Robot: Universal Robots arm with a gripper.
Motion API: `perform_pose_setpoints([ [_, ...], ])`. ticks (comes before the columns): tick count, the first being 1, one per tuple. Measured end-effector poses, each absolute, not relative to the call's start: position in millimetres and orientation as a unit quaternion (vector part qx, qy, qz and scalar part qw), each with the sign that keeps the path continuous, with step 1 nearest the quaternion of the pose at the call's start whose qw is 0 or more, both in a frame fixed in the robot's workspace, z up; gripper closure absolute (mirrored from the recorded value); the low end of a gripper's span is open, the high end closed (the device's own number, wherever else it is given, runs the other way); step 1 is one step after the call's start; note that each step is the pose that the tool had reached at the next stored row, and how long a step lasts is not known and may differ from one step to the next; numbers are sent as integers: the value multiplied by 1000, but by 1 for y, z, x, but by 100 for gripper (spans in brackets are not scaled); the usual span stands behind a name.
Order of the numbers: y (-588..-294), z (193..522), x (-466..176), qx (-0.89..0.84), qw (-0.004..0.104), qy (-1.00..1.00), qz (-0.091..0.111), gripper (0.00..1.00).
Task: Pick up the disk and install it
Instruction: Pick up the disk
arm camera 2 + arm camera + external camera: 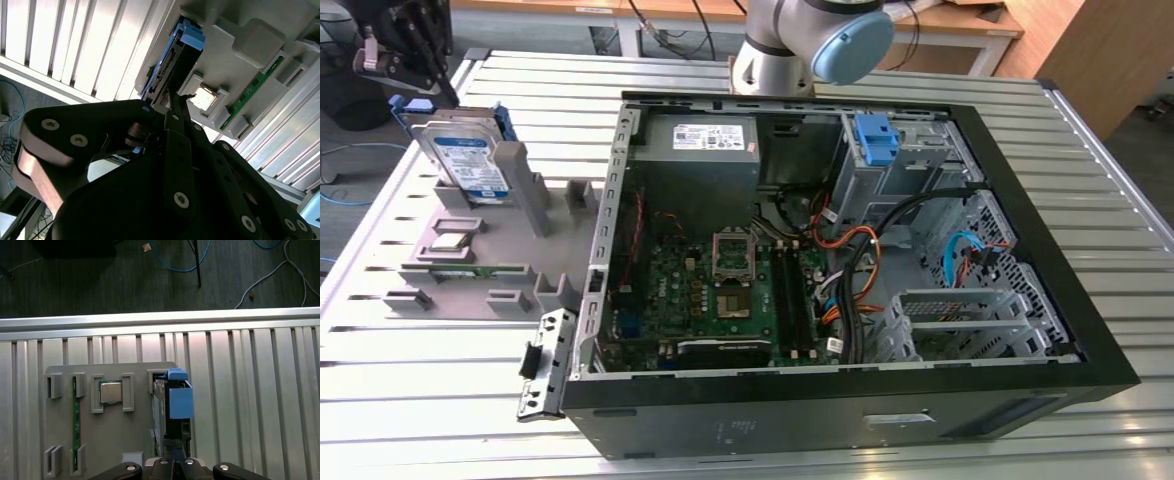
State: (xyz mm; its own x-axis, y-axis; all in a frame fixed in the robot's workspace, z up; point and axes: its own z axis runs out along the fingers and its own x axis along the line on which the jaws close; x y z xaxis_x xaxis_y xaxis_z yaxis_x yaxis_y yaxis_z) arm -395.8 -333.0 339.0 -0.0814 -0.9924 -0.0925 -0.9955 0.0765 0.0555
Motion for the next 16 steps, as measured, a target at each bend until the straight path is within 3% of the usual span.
perform_pose_setpoints([
  [16,-333,339,-398,-678,15,734,52,89],
])
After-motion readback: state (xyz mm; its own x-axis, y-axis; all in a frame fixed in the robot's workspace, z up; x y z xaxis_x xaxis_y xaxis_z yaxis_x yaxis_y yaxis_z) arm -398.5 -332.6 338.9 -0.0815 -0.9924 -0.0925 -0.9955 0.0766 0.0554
